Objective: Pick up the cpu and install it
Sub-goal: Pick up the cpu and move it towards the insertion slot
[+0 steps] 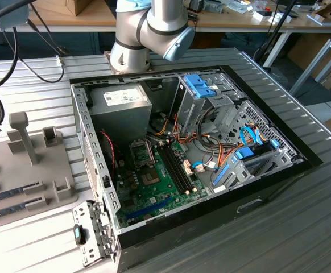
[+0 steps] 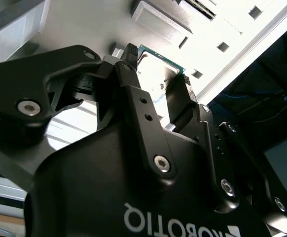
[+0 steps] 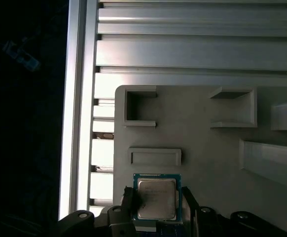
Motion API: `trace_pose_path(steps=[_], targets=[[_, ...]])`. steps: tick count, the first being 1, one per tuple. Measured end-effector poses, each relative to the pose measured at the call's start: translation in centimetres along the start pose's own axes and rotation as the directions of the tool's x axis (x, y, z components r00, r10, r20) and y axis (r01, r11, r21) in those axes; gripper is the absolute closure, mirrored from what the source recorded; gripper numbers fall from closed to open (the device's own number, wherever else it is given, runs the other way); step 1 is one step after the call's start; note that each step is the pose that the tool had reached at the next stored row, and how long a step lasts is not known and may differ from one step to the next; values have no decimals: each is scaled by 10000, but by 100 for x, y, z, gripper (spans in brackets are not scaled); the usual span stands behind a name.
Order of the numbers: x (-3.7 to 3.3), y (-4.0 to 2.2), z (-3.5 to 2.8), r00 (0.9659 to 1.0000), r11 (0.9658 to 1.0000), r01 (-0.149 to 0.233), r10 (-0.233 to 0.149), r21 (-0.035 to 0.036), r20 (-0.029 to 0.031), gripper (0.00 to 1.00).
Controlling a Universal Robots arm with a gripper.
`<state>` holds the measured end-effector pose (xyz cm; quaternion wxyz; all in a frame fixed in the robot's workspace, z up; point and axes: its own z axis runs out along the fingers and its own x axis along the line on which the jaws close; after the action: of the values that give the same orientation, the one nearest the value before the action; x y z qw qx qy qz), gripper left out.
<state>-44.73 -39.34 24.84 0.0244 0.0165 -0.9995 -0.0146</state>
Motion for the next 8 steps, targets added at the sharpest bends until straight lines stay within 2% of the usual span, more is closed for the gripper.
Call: trace_pose_path(steps=[8], targets=[[1,1,-23,10000,10000,0,0,-1,0,53]])
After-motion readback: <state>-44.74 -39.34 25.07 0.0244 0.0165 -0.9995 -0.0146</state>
